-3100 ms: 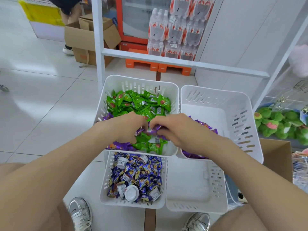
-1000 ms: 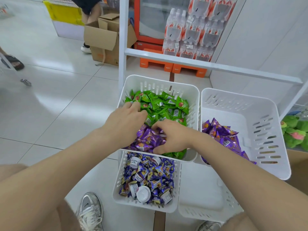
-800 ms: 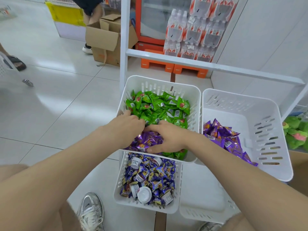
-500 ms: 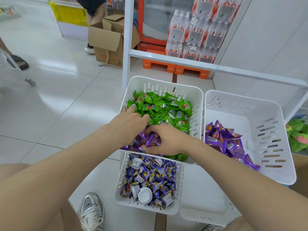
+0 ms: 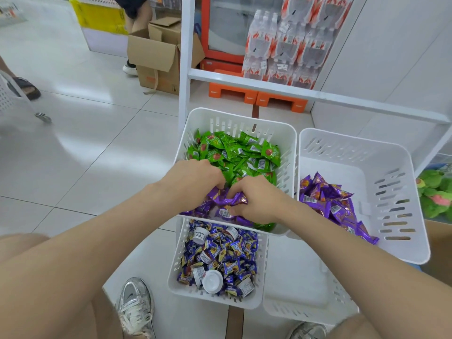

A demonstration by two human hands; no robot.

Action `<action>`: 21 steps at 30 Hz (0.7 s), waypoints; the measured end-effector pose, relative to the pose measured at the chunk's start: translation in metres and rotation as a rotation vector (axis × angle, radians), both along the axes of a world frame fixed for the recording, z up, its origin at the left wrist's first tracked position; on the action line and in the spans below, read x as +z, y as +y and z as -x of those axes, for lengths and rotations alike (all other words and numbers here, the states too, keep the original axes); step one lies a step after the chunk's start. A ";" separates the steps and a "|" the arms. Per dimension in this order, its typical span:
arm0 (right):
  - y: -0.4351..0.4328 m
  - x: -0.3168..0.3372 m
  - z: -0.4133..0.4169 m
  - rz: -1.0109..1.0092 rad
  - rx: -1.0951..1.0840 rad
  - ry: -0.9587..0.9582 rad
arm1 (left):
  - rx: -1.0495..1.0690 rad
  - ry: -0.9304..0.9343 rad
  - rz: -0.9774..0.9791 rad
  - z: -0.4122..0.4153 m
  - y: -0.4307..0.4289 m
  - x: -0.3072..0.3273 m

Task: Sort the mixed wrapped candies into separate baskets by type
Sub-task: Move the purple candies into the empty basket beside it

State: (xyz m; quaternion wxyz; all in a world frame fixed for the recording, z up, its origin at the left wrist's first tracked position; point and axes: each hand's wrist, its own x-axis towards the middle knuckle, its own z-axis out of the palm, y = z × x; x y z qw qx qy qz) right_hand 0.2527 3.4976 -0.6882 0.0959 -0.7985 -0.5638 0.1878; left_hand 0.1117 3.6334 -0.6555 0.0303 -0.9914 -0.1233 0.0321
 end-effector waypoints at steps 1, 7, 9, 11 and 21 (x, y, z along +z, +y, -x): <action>-0.002 0.004 -0.001 -0.020 -0.028 0.007 | 0.015 -0.046 0.046 0.000 0.002 0.000; -0.016 0.024 -0.018 -0.186 -0.258 0.028 | 0.255 -0.294 0.522 -0.001 0.007 0.014; -0.021 0.029 -0.022 -0.208 -0.284 0.016 | 0.352 -0.329 0.700 -0.002 0.008 0.015; -0.025 0.033 -0.023 -0.254 -0.297 0.019 | 0.424 -0.365 0.892 -0.002 0.007 0.014; -0.034 0.050 -0.023 -0.404 -0.379 0.070 | 0.641 -0.449 1.258 -0.013 -0.003 0.014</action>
